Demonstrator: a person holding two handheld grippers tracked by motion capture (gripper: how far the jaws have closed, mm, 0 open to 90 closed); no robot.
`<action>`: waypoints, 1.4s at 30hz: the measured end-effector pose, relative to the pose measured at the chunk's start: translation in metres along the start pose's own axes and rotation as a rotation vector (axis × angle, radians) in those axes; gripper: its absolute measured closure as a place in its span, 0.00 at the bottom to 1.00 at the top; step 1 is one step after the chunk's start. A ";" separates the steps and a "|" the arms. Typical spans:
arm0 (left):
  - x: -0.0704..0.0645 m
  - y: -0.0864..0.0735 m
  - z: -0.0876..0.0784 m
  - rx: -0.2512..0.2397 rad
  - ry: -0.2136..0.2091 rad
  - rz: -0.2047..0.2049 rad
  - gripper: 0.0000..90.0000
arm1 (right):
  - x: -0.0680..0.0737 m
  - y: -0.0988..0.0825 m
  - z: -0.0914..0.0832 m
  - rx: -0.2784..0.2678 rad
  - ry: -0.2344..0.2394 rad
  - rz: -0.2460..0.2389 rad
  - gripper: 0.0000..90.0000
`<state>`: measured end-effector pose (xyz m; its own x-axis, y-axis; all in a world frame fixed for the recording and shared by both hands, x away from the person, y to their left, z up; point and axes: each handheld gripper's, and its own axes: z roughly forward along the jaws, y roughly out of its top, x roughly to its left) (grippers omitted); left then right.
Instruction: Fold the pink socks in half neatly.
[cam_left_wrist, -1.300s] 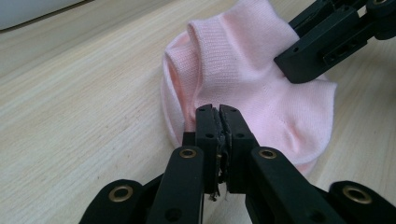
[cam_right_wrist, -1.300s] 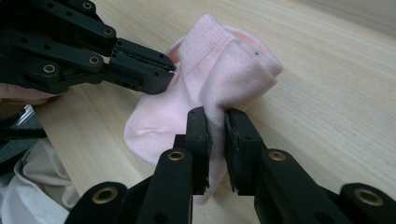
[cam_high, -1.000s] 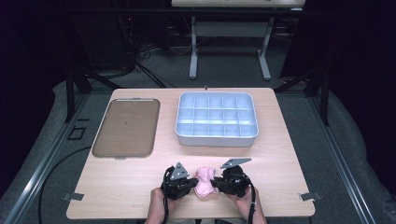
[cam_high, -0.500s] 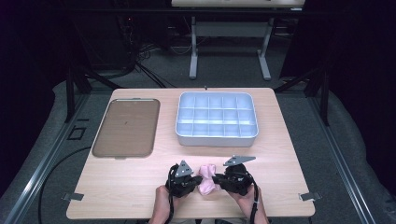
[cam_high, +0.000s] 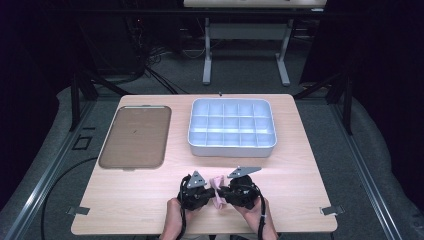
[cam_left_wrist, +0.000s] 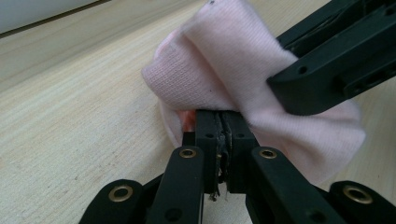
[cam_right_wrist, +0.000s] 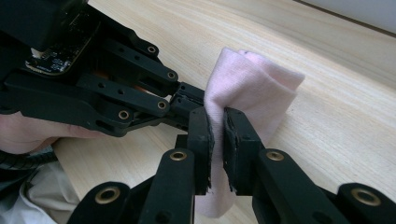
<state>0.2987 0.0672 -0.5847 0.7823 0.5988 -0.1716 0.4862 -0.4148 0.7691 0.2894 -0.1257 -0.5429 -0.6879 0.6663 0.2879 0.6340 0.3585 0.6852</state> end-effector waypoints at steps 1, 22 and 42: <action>0.001 0.000 0.000 -0.001 -0.002 0.000 0.96 | 0.000 0.000 0.001 0.012 -0.007 0.003 0.91; 0.010 -0.002 -0.016 -0.028 -0.040 -0.038 0.93 | -0.007 -0.004 -0.005 0.033 0.002 0.030 0.91; 0.012 -0.004 -0.007 0.017 -0.007 -0.034 0.98 | -0.001 -0.001 0.013 0.072 -0.056 0.004 0.90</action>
<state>0.3033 0.0806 -0.5858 0.7675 0.6084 -0.2019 0.5195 -0.4060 0.7519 0.2938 -0.1184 -0.5529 -0.6660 0.7023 0.2513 0.6618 0.4008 0.6336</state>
